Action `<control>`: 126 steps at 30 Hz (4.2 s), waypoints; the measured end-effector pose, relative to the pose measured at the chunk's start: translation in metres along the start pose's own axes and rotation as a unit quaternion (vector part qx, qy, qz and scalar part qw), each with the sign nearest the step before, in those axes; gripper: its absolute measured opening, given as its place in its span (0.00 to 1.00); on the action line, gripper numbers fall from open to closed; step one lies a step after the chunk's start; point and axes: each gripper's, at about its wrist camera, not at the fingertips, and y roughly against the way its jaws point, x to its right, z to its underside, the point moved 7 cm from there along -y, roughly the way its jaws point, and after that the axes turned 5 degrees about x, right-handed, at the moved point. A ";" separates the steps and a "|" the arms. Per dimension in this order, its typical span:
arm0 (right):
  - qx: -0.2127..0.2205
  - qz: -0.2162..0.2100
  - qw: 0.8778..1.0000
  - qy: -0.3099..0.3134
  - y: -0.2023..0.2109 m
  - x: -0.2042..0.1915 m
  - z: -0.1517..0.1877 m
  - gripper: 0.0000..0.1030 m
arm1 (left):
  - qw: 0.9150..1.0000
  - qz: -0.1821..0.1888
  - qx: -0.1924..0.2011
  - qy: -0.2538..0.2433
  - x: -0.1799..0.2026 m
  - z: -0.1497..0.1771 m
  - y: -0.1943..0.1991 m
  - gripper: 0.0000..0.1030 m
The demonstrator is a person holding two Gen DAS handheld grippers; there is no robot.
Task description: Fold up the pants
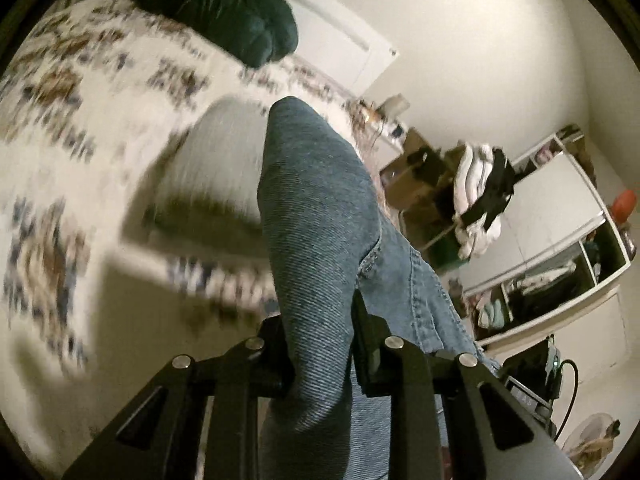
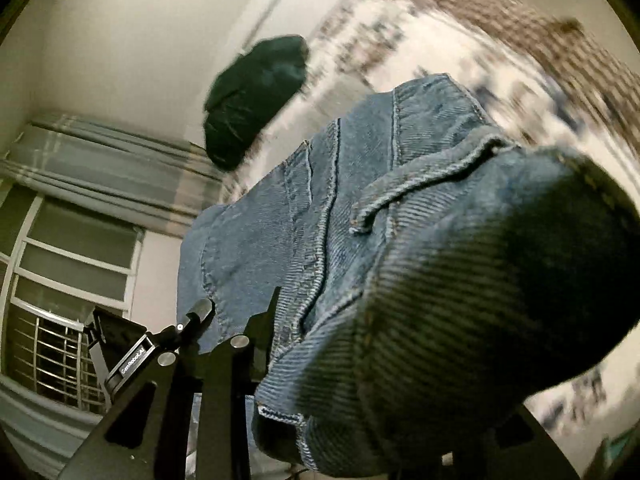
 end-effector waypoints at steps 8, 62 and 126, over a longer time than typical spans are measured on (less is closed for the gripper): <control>0.031 -0.017 0.999 0.012 -0.144 -0.044 -0.130 0.32 | 1.000 0.004 0.007 0.004 -0.053 -0.136 -0.115 0.20; 0.130 0.286 0.895 0.318 0.208 -0.276 -0.019 1.00 | 0.937 -0.269 0.083 -0.206 0.139 -0.032 0.194 0.96; 0.157 0.267 0.885 0.348 0.341 -0.349 0.052 1.00 | 0.931 -0.273 0.120 -0.210 0.176 0.013 0.292 1.00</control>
